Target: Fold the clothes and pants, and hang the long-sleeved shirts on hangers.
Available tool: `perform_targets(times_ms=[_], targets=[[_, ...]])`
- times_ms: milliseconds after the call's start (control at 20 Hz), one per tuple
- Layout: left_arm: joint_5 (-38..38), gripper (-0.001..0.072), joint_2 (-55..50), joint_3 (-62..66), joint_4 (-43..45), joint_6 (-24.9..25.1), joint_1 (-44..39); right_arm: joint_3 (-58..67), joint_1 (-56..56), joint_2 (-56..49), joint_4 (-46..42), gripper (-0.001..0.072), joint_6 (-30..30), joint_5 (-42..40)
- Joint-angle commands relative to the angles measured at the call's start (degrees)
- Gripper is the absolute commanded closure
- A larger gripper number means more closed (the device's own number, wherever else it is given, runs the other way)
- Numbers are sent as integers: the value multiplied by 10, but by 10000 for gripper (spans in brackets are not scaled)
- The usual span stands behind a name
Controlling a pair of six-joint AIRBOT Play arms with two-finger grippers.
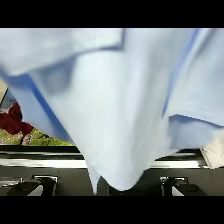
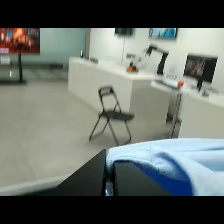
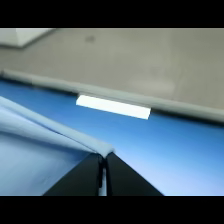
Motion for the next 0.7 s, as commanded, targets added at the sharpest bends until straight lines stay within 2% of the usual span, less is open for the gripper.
perform_targets(times_ms=[0, 50, 150, 250, 350, 500, 550, 600, 650], targets=[[-73, 678, -83, -113, 78, -1, 1, -41, 0, -141, -21, 673, 66, 70], [-65, 678, -118, -158, 97, -16, 2, -51, 0, -192, -8, 674, 109, 51], [-61, 678, -190, -212, 103, -91, 4, -55, 0, -283, 43, 674, 181, 37], [-83, 677, -258, -235, 101, -165, 4, -55, 0, -364, 124, 674, 244, 72], [-136, 677, -316, -236, 85, -206, 4, -55, 8, -418, 184, 674, 248, 113], [-206, 675, -367, -236, 36, -211, 4, -55, 19, -450, 149, 671, 240, 159], [-220, 665, -373, -236, 26, -210, 7, -54, 16, -449, 132, 648, 239, 159], [-227, 548, -374, -235, 26, -208, 14, -51, 8, -445, 114, 520, 227, 160], [-247, 278, -373, -231, 26, -195, 26, -48, -7, -436, 93, 249, 203, 181]])
